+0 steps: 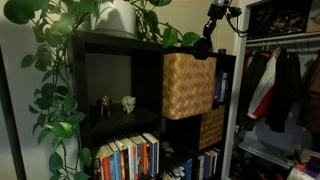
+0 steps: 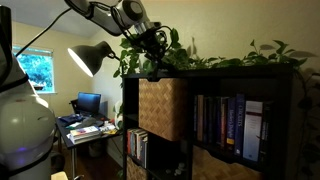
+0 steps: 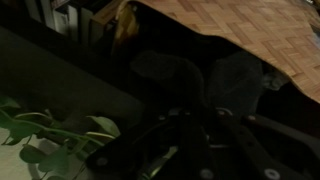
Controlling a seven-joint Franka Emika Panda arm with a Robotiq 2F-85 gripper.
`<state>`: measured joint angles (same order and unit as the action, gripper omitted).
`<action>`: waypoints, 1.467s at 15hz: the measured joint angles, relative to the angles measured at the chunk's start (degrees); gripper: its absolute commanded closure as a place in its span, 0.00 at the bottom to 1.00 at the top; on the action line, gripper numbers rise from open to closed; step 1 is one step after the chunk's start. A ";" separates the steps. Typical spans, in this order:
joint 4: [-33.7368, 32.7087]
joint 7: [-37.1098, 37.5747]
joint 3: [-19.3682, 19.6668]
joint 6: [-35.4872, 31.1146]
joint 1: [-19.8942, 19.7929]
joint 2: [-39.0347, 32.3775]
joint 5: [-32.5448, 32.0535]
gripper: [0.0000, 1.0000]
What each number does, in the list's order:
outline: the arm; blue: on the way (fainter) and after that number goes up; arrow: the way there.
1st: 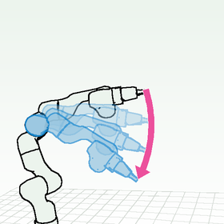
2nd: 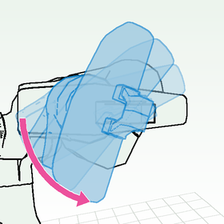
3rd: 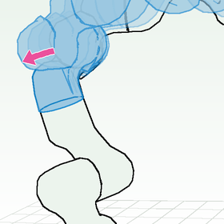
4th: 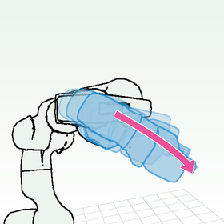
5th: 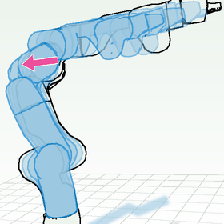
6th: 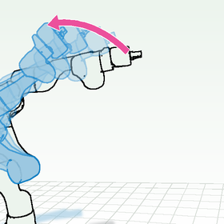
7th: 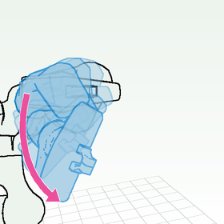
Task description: Partially pull out the basket from the shelf, remove socks from it and put them on top of the shelf, and then push the basket back into the shelf
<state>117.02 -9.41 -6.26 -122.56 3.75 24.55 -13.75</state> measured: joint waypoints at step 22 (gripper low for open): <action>-5.27 27.08 3.12 -10.56 -9.44 -5.05 -12.83 0.93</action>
<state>111.74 17.67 -3.14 -133.12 -5.69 19.50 -26.58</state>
